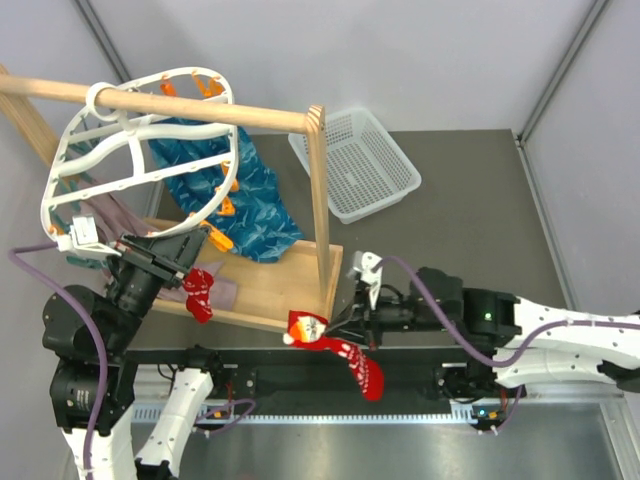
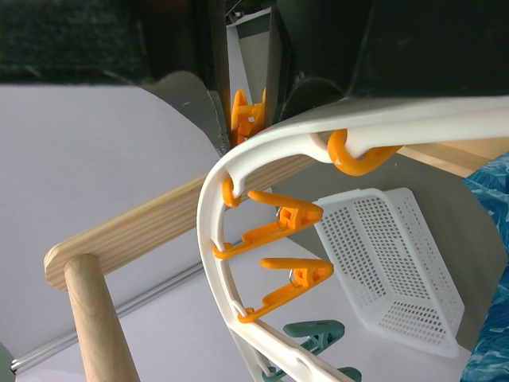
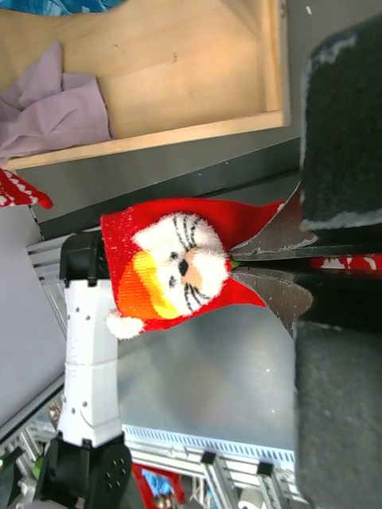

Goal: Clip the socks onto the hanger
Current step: Clamp the sock onto the hanger.

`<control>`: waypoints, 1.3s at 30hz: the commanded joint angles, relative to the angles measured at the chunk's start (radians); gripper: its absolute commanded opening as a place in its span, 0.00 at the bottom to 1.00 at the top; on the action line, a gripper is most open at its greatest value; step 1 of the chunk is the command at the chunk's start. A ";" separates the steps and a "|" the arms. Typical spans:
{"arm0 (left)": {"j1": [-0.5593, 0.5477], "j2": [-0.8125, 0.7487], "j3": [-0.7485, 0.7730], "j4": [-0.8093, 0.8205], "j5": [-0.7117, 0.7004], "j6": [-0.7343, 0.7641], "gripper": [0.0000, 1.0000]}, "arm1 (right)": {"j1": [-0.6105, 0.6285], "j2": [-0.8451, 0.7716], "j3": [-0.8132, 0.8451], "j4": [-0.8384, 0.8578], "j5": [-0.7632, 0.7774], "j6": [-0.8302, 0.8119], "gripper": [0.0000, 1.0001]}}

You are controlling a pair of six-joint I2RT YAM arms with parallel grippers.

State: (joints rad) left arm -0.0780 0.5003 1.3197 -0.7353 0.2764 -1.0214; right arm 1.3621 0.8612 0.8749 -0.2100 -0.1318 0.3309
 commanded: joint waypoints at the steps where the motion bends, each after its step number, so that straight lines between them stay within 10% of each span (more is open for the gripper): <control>1: -0.003 -0.002 -0.014 0.005 0.044 0.001 0.00 | 0.046 0.106 0.124 0.124 0.112 -0.032 0.00; 39: -0.003 -0.006 -0.022 0.005 0.046 -0.009 0.00 | -0.001 0.412 0.512 0.161 0.164 -0.153 0.00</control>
State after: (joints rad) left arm -0.0780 0.4995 1.3121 -0.7334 0.2760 -1.0245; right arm 1.3754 1.2610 1.3247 -0.0963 0.0429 0.1928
